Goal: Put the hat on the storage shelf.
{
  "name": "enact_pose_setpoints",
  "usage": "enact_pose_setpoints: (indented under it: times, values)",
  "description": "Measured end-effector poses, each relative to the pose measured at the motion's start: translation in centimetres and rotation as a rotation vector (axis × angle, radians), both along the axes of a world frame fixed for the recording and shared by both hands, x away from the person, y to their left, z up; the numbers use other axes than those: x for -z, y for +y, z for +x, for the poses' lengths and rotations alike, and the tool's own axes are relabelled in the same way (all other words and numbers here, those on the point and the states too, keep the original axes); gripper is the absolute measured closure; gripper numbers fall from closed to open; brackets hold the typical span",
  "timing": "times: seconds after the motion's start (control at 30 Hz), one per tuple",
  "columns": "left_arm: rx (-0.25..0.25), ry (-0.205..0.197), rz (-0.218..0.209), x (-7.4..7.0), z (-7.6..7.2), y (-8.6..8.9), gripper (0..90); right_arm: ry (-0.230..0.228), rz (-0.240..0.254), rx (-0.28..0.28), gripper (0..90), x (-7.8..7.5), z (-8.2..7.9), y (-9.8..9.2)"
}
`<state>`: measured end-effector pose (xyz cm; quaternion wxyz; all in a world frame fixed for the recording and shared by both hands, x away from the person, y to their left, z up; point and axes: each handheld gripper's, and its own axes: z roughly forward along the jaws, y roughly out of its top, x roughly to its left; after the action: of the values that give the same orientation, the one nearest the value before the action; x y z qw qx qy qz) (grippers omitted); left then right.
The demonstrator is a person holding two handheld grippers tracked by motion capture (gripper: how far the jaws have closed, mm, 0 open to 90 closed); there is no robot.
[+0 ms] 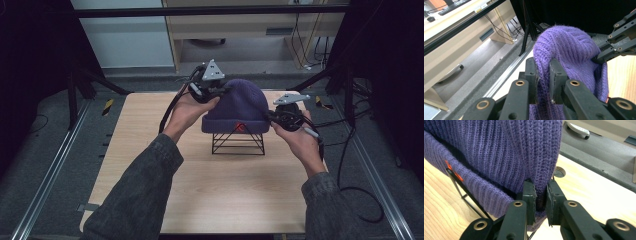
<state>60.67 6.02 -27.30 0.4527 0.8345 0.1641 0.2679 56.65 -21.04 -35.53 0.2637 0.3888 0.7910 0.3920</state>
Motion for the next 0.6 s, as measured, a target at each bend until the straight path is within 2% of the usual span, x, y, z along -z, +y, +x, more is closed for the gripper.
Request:
enact_pose_setpoints:
  times: [0.6]
  values:
    - [0.004,0.009,-0.002,1.1,0.0,-0.2,79.5,0.018,-0.018,0.012,80.2,0.5,0.3,-0.1]
